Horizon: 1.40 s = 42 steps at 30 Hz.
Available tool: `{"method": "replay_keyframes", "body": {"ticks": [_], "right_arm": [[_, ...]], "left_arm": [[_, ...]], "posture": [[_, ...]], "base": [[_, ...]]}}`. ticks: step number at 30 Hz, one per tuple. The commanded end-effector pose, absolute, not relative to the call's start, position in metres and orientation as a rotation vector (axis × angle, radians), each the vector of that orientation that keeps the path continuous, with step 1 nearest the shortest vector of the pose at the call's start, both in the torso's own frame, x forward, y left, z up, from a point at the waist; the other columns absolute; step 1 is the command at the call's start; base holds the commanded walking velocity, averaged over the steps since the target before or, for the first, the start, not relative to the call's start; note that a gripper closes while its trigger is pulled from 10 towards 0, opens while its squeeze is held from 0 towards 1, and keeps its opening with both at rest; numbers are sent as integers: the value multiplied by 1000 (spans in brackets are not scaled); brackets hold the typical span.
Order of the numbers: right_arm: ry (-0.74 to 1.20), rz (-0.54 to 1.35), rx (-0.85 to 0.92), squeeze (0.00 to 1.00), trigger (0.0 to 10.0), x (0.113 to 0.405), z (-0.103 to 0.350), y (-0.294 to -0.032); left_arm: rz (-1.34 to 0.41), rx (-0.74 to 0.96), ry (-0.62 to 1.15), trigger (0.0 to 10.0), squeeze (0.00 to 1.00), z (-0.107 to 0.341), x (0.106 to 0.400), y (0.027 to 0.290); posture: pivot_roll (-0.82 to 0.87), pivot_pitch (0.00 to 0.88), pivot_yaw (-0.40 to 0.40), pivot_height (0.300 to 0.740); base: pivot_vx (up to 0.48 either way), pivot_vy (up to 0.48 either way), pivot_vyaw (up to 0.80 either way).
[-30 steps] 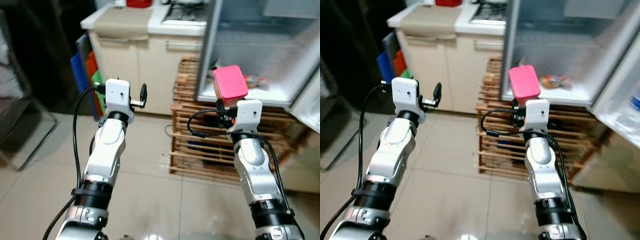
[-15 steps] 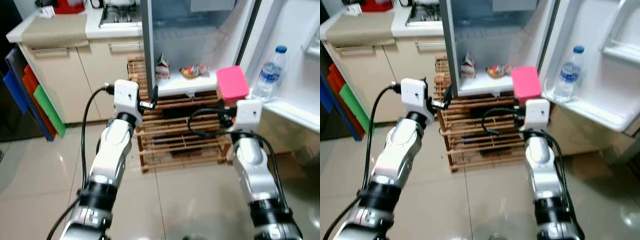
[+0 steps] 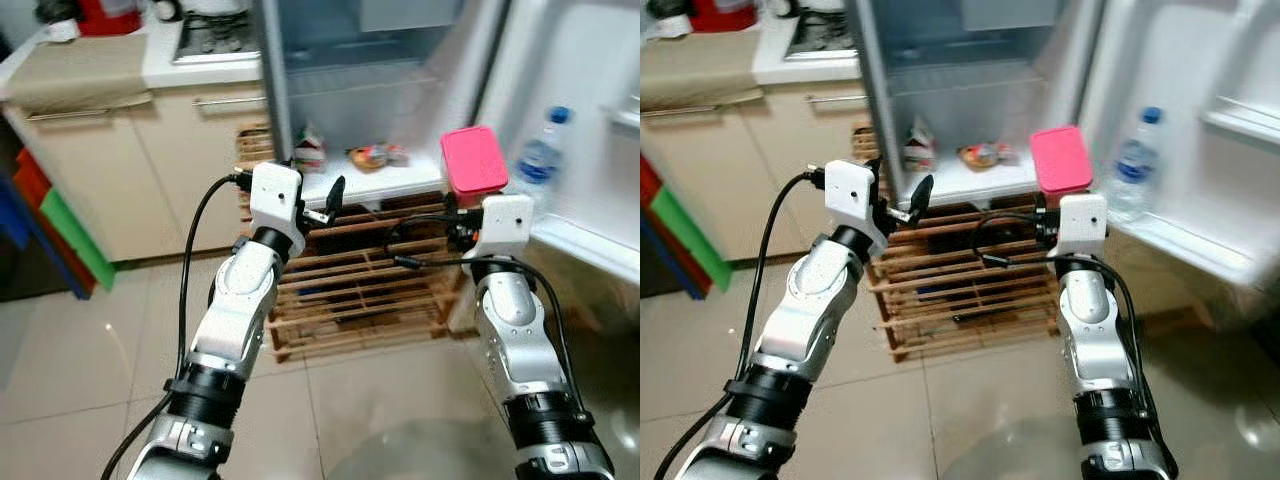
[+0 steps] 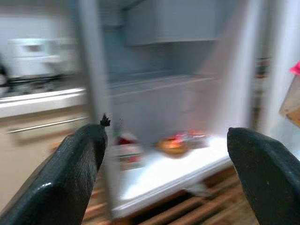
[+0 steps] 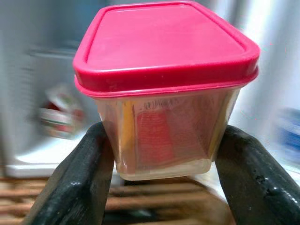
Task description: Restocking fridge
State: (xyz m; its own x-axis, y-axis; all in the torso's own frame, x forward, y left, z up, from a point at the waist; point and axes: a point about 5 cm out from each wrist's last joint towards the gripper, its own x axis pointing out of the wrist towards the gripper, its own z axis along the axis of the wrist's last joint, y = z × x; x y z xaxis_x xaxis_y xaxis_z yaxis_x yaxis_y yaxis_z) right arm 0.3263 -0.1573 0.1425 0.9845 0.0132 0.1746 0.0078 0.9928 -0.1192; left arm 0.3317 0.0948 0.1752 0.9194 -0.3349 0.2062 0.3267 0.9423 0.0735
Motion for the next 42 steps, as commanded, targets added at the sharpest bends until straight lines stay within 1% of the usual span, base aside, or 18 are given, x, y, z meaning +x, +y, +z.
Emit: {"method": "replay_keyframes", "body": {"ticks": [1, 5, 14, 17, 18, 21, 24, 26, 29, 31, 32, 34, 38, 39, 42], "right_arm": [[-190, 2, -136, 0, 0, 326, 144, -160], [-191, 4, -135, 0, 0, 326, 144, -160], [-186, 12, -134, 0, 0, 326, 143, -158], [-184, 17, -134, 0, 0, 326, 142, -158], [-181, 18, -134, 0, 0, 327, 142, -158], [-168, 24, -119, 0, 0, 332, 145, -156], [-168, 39, -115, 0, 0, 337, 148, -153], [-181, 70, -101, 0, 0, 348, 159, -143], [-171, 68, -90, 0, 0, 360, 164, -138], [-165, 66, -91, 0, 0, 362, 164, -138], [-152, 60, -97, 0, 0, 369, 166, -135], [-147, 59, -101, 0, 0, 372, 166, -134], [-146, 59, -109, 0, 0, 381, 173, -125], [-146, 59, -109, 0, 0, 381, 173, -125], [-163, 67, -121, 0, 0, 388, 181, -118]], "left_arm": [[-344, 37, -219, 10000, 0, 176, 332, 92], [-330, 40, -221, 10000, 0, 176, 333, 94], [-367, 39, -236, 10000, 0, 178, 330, 90], [-406, 51, -259, 10000, 0, 181, 328, 85], [-445, 56, -300, 10000, 0, 188, 324, 77], [-516, 48, -370, 10000, 0, 204, 318, 66], [-551, 52, -404, 10000, 0, 212, 314, 62], [-623, 74, -444, 10000, 0, 221, 306, 58], [-639, 89, -432, 10000, 0, 218, 306, 61], [-638, 94, -432, 10000, 0, 217, 306, 61], [-682, 109, -403, 10000, 0, 211, 305, 58], [-701, 113, -385, 10000, 0, 208, 304, 57], [-796, 129, -355, 10000, 0, 200, 289, 56], [-796, 129, -355, 10000, 0, 200, 289, 56], [-841, 136, -315, 10000, 0, 191, 276, 57]], "posture": [[-65, 0, 40, 740], [-64, 0, 40, 740], [-62, 0, 37, 740], [-62, 0, 37, 740], [-61, 0, 35, 740], [-56, 0, 37, 740], [-55, 0, 39, 740], [-41, 0, 39, 740], [-24, 0, 39, 740], [-21, 0, 39, 740], [7, 10, 32, 740], [7, 10, 32, 740], [53, 48, 24, 740], [53, 48, 24, 740], [76, 71, 20, 740]], "base": [[480, 0, 0], [480, 0, 0], [480, 0, 0], [480, 0, 0], [480, 0, 0], [0, 0, 0], [0, 0, 0], [0, 0, 0], [0, 0, 0], [0, 0, 0], [0, 0, 0], [0, 0, 0], [0, 0, 0], [0, 0, 0], [0, 0, 0]]}}
